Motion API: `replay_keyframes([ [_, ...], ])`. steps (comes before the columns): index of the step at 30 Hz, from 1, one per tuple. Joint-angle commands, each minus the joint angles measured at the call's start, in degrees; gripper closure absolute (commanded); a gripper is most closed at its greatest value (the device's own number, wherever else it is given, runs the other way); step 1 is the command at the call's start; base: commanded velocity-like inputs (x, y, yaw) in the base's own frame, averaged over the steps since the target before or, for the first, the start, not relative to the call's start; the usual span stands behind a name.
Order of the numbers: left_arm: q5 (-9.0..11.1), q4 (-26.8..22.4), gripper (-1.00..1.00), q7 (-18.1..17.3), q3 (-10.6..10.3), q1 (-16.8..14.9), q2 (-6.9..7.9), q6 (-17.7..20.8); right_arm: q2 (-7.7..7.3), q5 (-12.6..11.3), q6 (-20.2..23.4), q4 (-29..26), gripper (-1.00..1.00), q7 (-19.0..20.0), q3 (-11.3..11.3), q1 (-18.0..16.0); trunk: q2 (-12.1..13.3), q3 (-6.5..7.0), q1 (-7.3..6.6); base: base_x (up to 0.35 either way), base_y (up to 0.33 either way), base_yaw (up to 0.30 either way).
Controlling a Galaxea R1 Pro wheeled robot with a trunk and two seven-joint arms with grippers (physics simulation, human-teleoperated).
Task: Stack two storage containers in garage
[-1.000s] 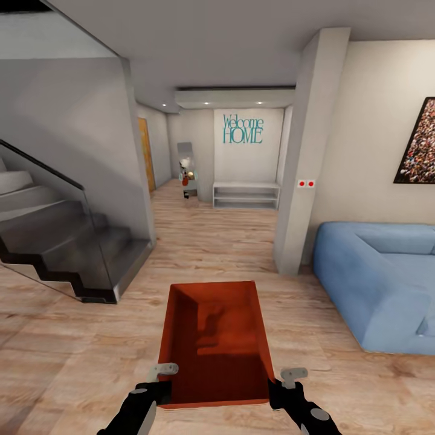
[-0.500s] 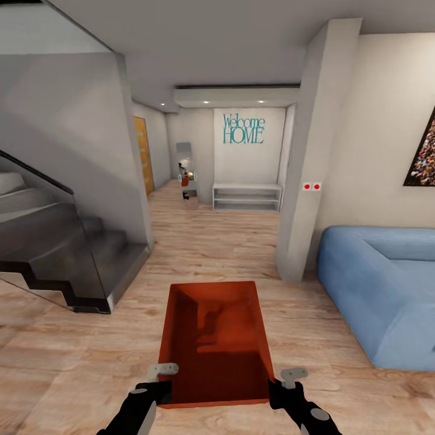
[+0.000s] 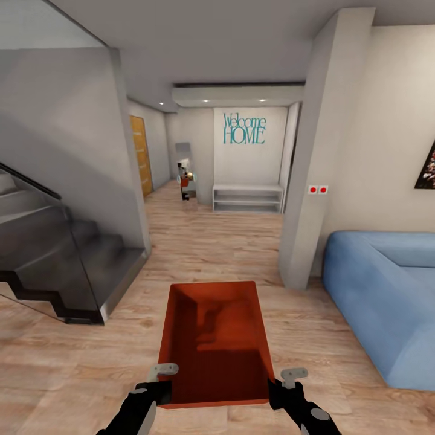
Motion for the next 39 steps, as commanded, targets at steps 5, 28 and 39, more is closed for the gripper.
replay_keyframes([
  [5, -1.6, -0.1, 1.00, 0.8, 1.6, -0.1, 0.28, 0.5, -0.13, 0.7, 0.2, -0.1, 1.00, 0.2, 0.8, 0.0, -0.1, -0.04, 0.06, 0.320, 0.000, 0.000],
  [28, -1.8, 0.4, 1.00, 0.8, 1.5, -0.1, 0.27, 0.4, -0.13, 0.7, 0.2, -0.1, 1.00, 0.2, 0.8, 0.0, -0.1, -0.04, 0.06, 0.321, 0.000, 0.000],
  [39, -1.9, 0.4, 1.00, 0.8, 1.6, -0.1, 0.45, 0.4, -0.13, 0.7, 0.2, -0.1, 1.00, 0.2, 0.8, 0.0, -0.1, -0.04, 0.06, 0.321, 0.000, 0.000],
])
